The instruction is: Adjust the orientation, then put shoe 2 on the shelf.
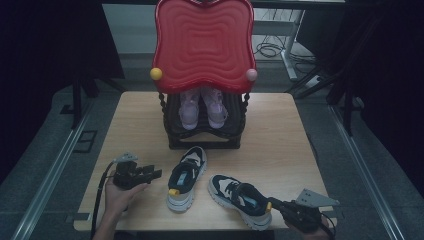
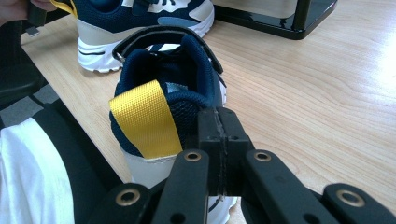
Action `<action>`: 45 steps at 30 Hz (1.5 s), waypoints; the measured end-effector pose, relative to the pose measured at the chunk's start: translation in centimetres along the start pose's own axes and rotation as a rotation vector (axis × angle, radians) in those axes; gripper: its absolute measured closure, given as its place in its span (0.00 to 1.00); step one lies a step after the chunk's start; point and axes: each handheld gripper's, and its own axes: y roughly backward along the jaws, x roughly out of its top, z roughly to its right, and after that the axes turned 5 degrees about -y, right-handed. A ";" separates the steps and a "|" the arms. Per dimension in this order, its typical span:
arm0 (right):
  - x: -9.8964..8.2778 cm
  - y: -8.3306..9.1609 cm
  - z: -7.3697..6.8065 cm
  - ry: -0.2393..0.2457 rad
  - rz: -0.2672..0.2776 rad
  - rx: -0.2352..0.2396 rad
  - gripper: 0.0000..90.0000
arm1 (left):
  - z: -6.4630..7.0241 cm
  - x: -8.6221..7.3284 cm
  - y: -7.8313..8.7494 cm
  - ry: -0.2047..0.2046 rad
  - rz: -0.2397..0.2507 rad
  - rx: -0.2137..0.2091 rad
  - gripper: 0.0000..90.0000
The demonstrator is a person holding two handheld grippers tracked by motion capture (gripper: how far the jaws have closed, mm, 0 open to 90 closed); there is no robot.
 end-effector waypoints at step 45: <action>6.5 -1.5 2.0 0.032 -0.035 0.137 0.65 | 5.0 4.2 1.1 -0.126 0.002 -0.036 0.53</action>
